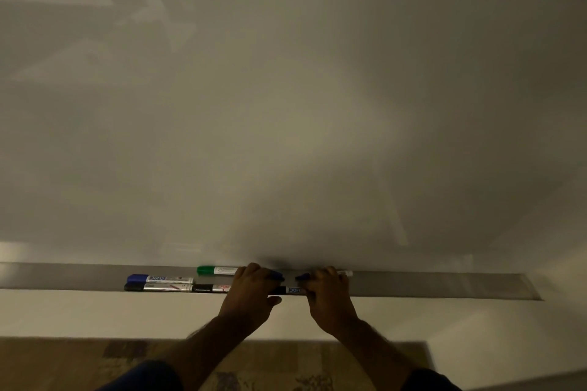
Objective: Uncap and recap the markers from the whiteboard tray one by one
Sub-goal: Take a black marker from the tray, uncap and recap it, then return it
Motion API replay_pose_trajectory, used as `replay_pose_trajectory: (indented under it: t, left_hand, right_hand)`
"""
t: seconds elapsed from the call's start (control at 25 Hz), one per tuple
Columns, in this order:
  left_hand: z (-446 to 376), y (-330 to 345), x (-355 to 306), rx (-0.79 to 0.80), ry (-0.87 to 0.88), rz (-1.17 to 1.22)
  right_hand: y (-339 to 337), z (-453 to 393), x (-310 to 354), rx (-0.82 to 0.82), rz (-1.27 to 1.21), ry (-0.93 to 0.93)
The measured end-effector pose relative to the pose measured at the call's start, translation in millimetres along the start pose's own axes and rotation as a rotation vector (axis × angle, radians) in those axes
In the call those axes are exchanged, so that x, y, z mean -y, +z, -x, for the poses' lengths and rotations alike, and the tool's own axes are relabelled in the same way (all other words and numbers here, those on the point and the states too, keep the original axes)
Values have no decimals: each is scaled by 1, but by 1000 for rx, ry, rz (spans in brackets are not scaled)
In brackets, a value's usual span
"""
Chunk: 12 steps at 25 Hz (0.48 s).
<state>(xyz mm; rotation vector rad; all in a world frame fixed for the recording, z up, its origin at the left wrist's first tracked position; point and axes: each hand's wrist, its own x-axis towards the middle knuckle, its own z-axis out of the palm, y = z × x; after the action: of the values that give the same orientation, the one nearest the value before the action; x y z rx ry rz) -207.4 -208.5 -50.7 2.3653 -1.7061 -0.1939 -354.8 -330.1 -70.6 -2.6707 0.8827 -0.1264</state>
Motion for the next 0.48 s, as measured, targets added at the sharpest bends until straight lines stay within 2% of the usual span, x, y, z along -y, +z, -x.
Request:
replay_pose_trajectory:
  t: [0.16,0.48]
  left_hand:
    - [-1,-7,7,-92,15,5]
    - [-18,-6,11,49,-54,-76]
  right_hand:
    - [3,-2,2,1,-12,-8]
    - [-2,-2,2,-59,-52,-36]
